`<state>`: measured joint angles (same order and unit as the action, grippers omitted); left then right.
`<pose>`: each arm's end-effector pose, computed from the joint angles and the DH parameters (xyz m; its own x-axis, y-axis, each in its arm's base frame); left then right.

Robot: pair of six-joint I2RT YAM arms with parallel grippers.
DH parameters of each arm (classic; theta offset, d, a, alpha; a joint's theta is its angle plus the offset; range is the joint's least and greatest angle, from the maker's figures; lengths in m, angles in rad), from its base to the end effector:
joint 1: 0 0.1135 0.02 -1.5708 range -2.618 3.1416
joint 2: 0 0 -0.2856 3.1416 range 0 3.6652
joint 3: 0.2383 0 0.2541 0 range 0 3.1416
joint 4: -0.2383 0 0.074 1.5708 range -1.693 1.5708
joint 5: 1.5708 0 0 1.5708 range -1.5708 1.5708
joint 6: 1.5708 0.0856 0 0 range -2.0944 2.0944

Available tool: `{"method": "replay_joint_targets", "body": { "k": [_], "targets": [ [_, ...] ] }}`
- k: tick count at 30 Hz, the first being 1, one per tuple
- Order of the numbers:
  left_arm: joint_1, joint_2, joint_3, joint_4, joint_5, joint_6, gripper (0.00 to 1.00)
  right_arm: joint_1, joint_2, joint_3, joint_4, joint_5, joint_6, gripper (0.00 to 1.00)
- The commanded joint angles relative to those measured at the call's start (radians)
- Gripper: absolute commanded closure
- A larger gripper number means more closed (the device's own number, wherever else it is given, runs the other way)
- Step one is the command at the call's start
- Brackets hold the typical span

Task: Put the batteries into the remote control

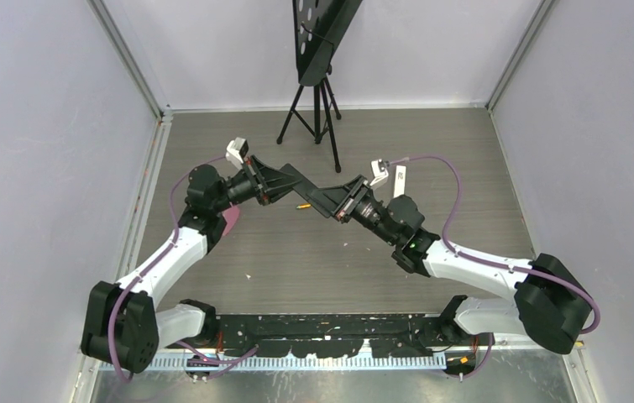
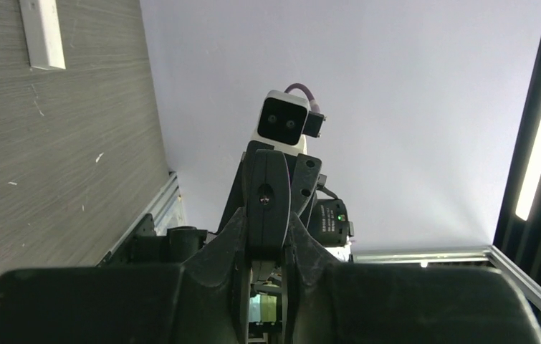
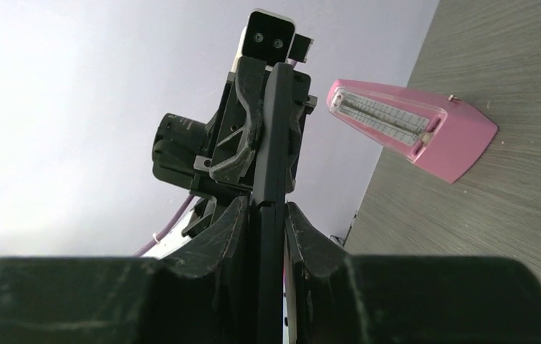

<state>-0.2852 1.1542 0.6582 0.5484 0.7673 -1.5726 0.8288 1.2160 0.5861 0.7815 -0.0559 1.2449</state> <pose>0.2573 -0.1374 0.3170 -0.8678 -0.4956 -0.0346 0.0487 -0.0156 -0.9987 0.2082 0.2342 0.3084 -0.6999 0.6363 -0.3245 -0.3443 0.0975 0.9338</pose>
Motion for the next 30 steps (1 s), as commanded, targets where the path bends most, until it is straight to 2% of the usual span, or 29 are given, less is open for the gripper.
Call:
{"method": "replay_joint_targets", "body": {
  "k": [1, 4, 8, 12, 16, 19, 23, 26, 30],
  "targets": [
    [0.09, -0.01, 0.023, 0.156, -0.086, -0.111, 1.0, -0.006, -0.052, -0.055, 0.112, -0.068, -0.091, 0.9],
    [0.106, -0.013, 0.021, 0.166, -0.09, -0.12, 1.0, -0.006, -0.047, -0.059, 0.136, -0.064, -0.092, 0.94],
    [0.11, -0.011, 0.028, 0.162, -0.09, -0.108, 1.0, -0.007, -0.044, -0.039, 0.04, -0.011, -0.068, 0.94],
    [0.11, 0.0, 0.029, 0.155, -0.076, -0.072, 1.0, -0.007, -0.038, 0.011, -0.123, 0.042, -0.033, 0.79],
    [0.11, -0.011, 0.021, 0.076, -0.08, 0.026, 1.0, -0.011, -0.029, 0.056, -0.244, 0.107, 0.02, 0.46],
    [0.11, -0.027, 0.012, 0.015, -0.089, 0.104, 1.0, -0.018, -0.016, 0.075, -0.242, 0.09, 0.045, 0.34],
    [0.11, -0.03, 0.013, -0.08, -0.094, 0.21, 1.0, -0.025, 0.007, 0.1, -0.242, 0.023, 0.061, 0.36],
    [0.11, -0.027, 0.013, -0.109, -0.096, 0.243, 1.0, -0.026, 0.017, 0.097, -0.223, 0.011, 0.063, 0.46],
    [0.11, -0.02, 0.019, -0.113, -0.094, 0.26, 1.0, -0.028, 0.023, 0.095, -0.237, 0.007, 0.065, 0.66]
  ]
}}
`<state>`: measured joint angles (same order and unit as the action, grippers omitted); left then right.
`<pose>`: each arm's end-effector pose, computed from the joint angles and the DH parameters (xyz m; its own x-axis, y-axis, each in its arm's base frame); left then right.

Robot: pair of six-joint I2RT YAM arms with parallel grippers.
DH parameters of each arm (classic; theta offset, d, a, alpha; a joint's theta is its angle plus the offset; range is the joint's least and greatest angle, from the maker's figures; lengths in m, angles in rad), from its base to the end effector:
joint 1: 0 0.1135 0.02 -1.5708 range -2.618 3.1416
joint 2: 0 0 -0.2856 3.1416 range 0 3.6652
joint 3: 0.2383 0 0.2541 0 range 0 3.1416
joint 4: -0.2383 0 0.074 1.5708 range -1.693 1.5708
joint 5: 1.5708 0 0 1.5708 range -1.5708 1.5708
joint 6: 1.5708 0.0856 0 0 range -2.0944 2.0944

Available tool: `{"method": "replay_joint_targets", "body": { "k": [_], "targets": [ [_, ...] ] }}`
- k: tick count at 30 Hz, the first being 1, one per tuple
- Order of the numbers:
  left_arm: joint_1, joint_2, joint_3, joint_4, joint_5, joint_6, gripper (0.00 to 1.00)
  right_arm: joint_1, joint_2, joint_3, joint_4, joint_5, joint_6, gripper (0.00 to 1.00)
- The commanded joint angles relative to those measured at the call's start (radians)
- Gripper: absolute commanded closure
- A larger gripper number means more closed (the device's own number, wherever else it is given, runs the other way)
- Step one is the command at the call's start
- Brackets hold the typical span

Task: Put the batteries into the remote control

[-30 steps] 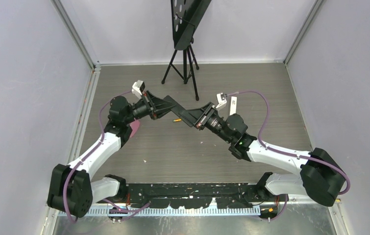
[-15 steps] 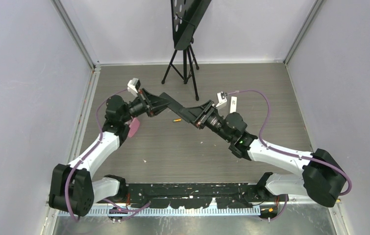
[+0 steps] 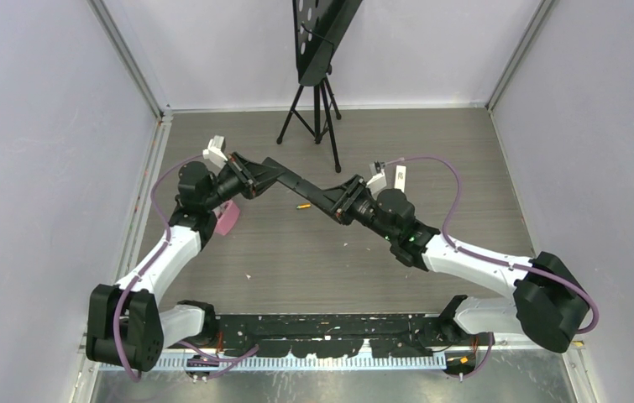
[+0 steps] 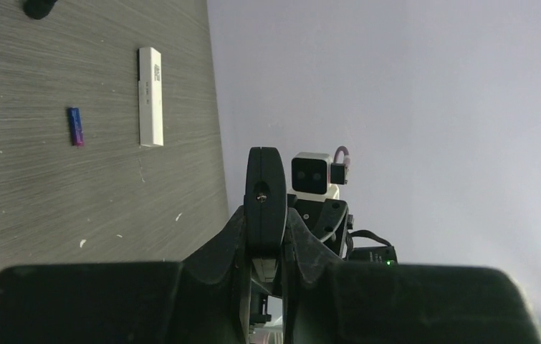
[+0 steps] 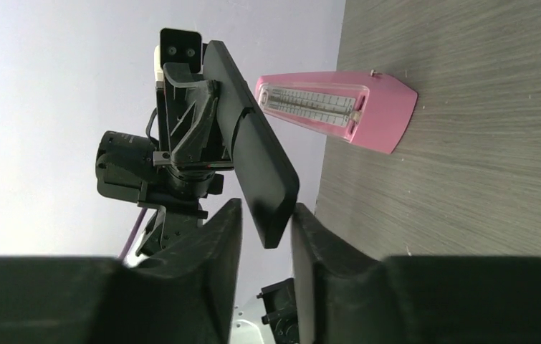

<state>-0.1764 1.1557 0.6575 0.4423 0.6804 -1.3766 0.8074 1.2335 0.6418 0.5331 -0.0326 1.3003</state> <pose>0.2767 -0.1040 0.3017 -0.7512 -0.6408 -0.1582 0.0917 0.1360 -0.9865 0.2214 0.2354 0.2857 -0.7283 0.6319 -0.2649 -0.1599 0.2191 0.9625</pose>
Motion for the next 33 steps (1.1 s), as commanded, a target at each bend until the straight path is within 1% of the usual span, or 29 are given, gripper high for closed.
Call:
{"method": "replay_joint_targets", "body": {
  "k": [1, 6, 8, 10, 13, 16, 22, 24, 28, 29, 33],
  "targets": [
    [0.002, -0.02, 0.024, -0.014, -0.007, 0.073, 1.0, -0.007, 0.005, 0.048, -0.009, -0.018, 0.011, 0.7],
    [0.002, -0.017, 0.041, -0.07, -0.013, 0.156, 1.0, -0.008, -0.002, 0.081, -0.118, -0.02, 0.007, 0.82],
    [0.002, -0.014, 0.061, -0.137, -0.017, 0.229, 1.0, -0.008, -0.006, 0.1, -0.167, -0.024, 0.002, 0.87],
    [0.002, -0.014, 0.076, -0.184, -0.013, 0.299, 1.0, -0.008, -0.006, 0.117, -0.208, -0.03, 0.0, 0.88],
    [0.002, -0.019, 0.09, -0.221, -0.006, 0.371, 1.0, -0.01, -0.004, 0.144, -0.274, -0.031, -0.004, 0.88],
    [0.001, -0.018, 0.1, -0.242, 0.013, 0.415, 1.0, -0.01, 0.008, 0.152, -0.283, -0.036, -0.003, 0.86],
    [0.0, -0.006, 0.102, -0.244, 0.044, 0.419, 1.0, -0.011, 0.039, 0.154, -0.262, -0.05, 0.011, 0.74],
    [0.001, -0.002, 0.1, -0.244, 0.047, 0.419, 1.0, -0.011, 0.045, 0.149, -0.254, -0.049, 0.013, 0.72],
    [0.0, 0.008, 0.1, -0.246, 0.051, 0.419, 1.0, -0.011, 0.049, 0.145, -0.246, -0.049, 0.011, 0.73],
    [0.0, 0.01, 0.1, -0.245, 0.051, 0.42, 1.0, -0.013, 0.049, 0.146, -0.246, -0.051, 0.011, 0.75],
    [0.0, 0.014, 0.1, -0.25, 0.05, 0.427, 1.0, -0.013, 0.052, 0.156, -0.249, -0.07, 0.003, 0.88]
  ]
}}
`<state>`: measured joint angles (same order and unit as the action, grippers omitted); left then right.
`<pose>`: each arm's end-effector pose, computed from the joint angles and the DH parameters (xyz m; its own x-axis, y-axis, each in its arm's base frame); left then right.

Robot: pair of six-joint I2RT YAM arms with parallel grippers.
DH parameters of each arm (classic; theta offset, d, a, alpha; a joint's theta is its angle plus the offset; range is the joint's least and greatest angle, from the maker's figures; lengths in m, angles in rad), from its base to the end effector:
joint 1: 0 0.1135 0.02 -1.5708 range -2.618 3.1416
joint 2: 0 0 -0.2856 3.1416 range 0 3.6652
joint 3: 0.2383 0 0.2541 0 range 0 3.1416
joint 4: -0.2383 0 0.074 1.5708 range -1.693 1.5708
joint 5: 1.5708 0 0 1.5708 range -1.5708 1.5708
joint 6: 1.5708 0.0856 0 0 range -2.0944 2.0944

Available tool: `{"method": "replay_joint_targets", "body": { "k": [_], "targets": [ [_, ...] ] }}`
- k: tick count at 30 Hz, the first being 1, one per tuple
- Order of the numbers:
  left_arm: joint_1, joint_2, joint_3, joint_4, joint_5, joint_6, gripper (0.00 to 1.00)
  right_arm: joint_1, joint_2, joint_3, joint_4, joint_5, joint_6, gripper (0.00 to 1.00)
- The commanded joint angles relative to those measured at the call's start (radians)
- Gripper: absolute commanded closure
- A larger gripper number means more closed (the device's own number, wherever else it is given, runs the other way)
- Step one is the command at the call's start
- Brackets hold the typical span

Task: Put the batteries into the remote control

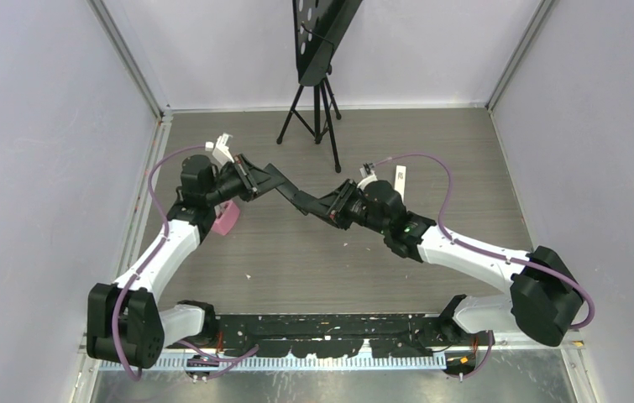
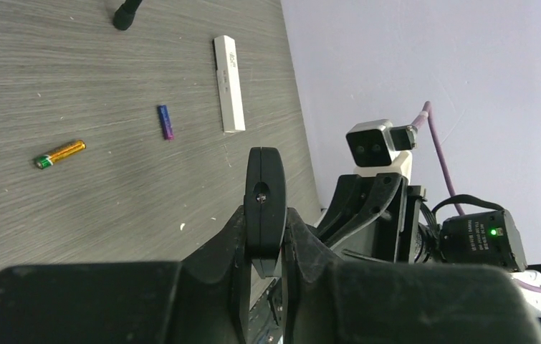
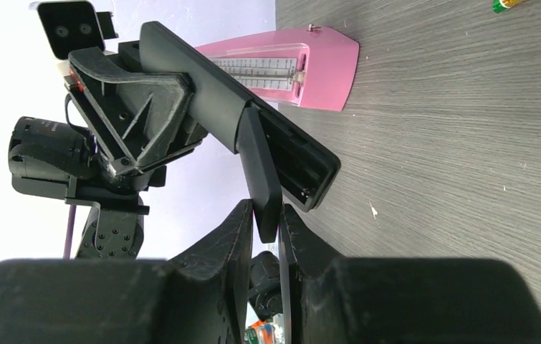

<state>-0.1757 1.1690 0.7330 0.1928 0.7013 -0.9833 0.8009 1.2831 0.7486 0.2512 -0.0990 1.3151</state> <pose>0.2786 -0.1056 0.2929 -0.7558 -0.5117 -0.4087 0.2184 0.3913 -0.8940 0.2270 0.2463 0.2687 -0.8043 0.5535 -0.2161 -0.0092 0.3521 0.9359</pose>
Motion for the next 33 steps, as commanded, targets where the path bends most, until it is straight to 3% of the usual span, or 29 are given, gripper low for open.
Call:
{"method": "replay_joint_targets", "body": {
  "k": [1, 5, 12, 17, 20, 29, 33],
  "targets": [
    [-0.001, 0.003, 0.025, -0.001, 0.03, 0.034, 1.0, -0.006, 0.003, 0.048, 0.039, -0.007, -0.013, 0.9],
    [-0.001, 0.009, 0.024, -0.008, 0.025, 0.042, 1.0, -0.006, -0.001, 0.045, 0.036, 0.004, -0.03, 0.99],
    [-0.001, -0.009, 0.043, -0.145, -0.043, 0.174, 1.0, -0.009, -0.122, -0.019, 0.03, 0.084, -0.112, 1.0],
    [-0.001, -0.034, 0.031, -0.156, -0.05, 0.258, 1.0, -0.012, -0.2, -0.046, -0.205, 0.227, -0.144, 1.0],
    [0.0, -0.039, 0.031, -0.122, 0.009, 0.279, 1.0, -0.017, -0.196, -0.088, -0.286, 0.255, -0.119, 1.0],
    [-0.001, -0.019, 0.049, 0.089, 0.249, 0.206, 1.0, -0.025, -0.13, -0.224, -0.191, 0.207, -0.092, 1.0],
    [-0.001, -0.011, 0.042, 0.191, 0.301, 0.153, 1.0, -0.029, -0.069, -0.198, -0.274, 0.177, -0.108, 0.87]
  ]
}}
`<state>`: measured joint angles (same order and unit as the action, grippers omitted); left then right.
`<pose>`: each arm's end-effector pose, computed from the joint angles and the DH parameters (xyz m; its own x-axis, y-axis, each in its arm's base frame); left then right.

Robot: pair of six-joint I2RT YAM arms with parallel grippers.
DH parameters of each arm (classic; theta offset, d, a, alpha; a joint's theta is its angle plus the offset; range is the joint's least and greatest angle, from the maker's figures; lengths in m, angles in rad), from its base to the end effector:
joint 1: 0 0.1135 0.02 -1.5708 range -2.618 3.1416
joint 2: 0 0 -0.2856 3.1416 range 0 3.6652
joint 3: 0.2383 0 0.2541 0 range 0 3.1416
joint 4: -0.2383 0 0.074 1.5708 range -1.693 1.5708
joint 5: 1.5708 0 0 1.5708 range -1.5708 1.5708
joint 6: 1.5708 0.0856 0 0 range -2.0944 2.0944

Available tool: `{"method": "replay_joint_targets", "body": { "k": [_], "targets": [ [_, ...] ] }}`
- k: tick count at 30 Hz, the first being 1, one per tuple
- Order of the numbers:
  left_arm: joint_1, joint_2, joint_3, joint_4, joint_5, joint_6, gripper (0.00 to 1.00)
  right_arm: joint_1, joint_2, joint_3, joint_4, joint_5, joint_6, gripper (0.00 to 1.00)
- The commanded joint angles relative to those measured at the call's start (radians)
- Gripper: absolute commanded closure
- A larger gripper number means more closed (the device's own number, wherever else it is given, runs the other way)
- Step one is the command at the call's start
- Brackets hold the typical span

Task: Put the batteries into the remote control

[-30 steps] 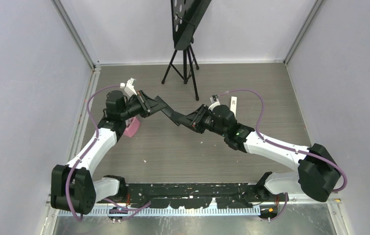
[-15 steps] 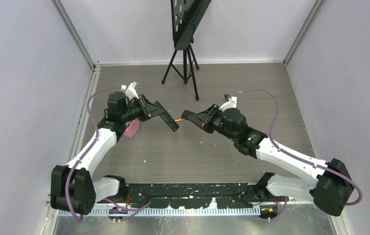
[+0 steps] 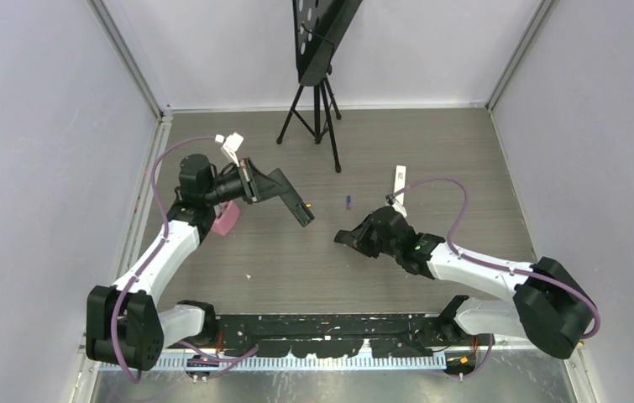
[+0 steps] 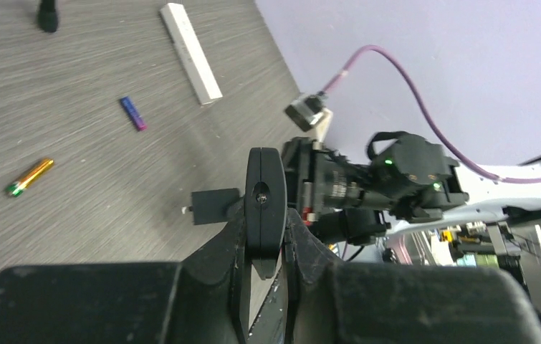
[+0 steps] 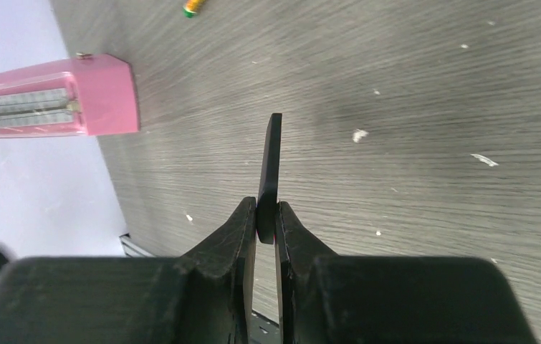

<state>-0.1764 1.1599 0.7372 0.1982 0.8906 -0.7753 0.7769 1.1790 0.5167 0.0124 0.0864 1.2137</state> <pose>0.2643 -0.1147 0.3003 -0.7561 -0.3124 -0.5752 0.4584 0.3746 -0.8060 0.1973 0.1836 0.1765 -0.7593 0.5625 -0.3272 0.1773 0.6626 0.7277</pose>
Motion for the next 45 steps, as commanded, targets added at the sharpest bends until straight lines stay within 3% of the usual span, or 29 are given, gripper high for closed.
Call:
{"method": "replay_joint_targets", "body": {
  "k": [1, 5, 9, 12, 15, 18, 23, 30, 36, 38, 41, 45],
  "targets": [
    [0.0, -0.003, 0.037, 0.204, 0.121, -0.062, 1.0, -0.006, 0.05, 0.047, -0.073, -0.013, -0.012, 0.84],
    [0.0, -0.012, 0.03, 0.242, 0.131, -0.084, 1.0, -0.005, 0.071, 0.071, -0.145, 0.004, -0.013, 0.68],
    [0.0, -0.018, 0.03, 0.248, 0.133, -0.093, 1.0, -0.005, 0.045, 0.113, -0.234, 0.052, -0.053, 0.41],
    [0.0, -0.024, 0.031, 0.252, 0.138, -0.094, 1.0, -0.005, -0.023, 0.136, -0.233, 0.038, -0.15, 0.32],
    [0.0, -0.028, 0.034, 0.263, 0.152, -0.1, 1.0, -0.005, -0.093, 0.172, -0.174, -0.083, -0.29, 0.31],
    [-0.001, -0.031, 0.034, 0.291, 0.173, -0.113, 1.0, -0.006, -0.141, 0.211, -0.052, -0.344, -0.437, 0.3],
    [-0.019, -0.039, 0.027, 0.373, 0.235, -0.141, 1.0, -0.001, -0.196, 0.244, 0.112, -0.627, -0.536, 0.28],
    [-0.105, -0.047, 0.025, 0.399, 0.284, -0.114, 1.0, 0.012, -0.055, 0.336, 0.173, -0.715, -0.523, 0.35],
    [-0.119, -0.066, 0.029, 0.406, 0.292, -0.123, 1.0, 0.036, -0.024, 0.348, 0.238, -0.771, -0.516, 0.63],
    [-0.125, -0.064, 0.023, 0.467, 0.304, -0.158, 1.0, 0.041, -0.017, 0.351, 0.228, -0.773, -0.521, 0.66],
    [-0.127, -0.063, 0.018, 0.502, 0.305, -0.188, 1.0, 0.041, -0.033, 0.342, 0.233, -0.759, -0.516, 0.64],
    [-0.127, -0.056, 0.014, 0.495, 0.294, -0.183, 1.0, 0.041, -0.102, 0.318, 0.276, -0.737, -0.508, 0.47]
  ]
}}
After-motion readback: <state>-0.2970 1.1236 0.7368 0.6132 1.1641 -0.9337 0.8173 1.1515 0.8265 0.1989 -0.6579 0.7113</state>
